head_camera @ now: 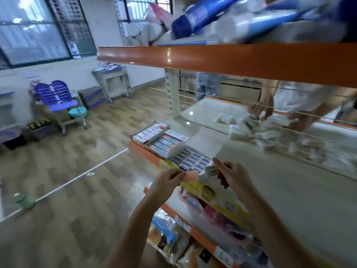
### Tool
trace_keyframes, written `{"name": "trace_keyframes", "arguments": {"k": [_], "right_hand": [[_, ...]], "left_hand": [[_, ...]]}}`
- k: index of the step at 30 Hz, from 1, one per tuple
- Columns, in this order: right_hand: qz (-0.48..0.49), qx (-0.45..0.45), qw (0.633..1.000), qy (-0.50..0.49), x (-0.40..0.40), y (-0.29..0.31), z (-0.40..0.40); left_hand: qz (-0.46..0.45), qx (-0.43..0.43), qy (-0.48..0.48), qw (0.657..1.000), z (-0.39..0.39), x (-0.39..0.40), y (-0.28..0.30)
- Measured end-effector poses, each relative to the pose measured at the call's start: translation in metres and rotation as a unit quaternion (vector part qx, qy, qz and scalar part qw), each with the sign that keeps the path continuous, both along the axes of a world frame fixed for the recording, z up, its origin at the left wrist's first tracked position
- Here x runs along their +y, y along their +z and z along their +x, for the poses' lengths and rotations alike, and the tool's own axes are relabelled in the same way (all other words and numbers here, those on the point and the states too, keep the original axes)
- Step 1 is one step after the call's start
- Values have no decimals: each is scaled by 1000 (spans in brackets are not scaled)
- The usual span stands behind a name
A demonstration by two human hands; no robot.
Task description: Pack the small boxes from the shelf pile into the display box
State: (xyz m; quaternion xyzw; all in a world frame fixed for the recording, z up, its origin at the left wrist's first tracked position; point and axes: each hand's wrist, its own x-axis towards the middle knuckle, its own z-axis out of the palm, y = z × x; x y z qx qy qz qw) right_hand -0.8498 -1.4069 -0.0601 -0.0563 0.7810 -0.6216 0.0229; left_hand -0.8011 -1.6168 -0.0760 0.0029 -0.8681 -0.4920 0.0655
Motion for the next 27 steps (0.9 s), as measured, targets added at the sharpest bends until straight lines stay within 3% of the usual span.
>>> {"name": "trace_keyframes", "arguments": {"k": [15, 27], "right_hand": [[43, 35, 997, 56, -166, 22, -156], [102, -33, 991, -83, -254, 18, -228]], "left_hand": [[83, 39, 36, 995, -141, -151, 22], [89, -15, -95, 991, -258, -253, 24]]}}
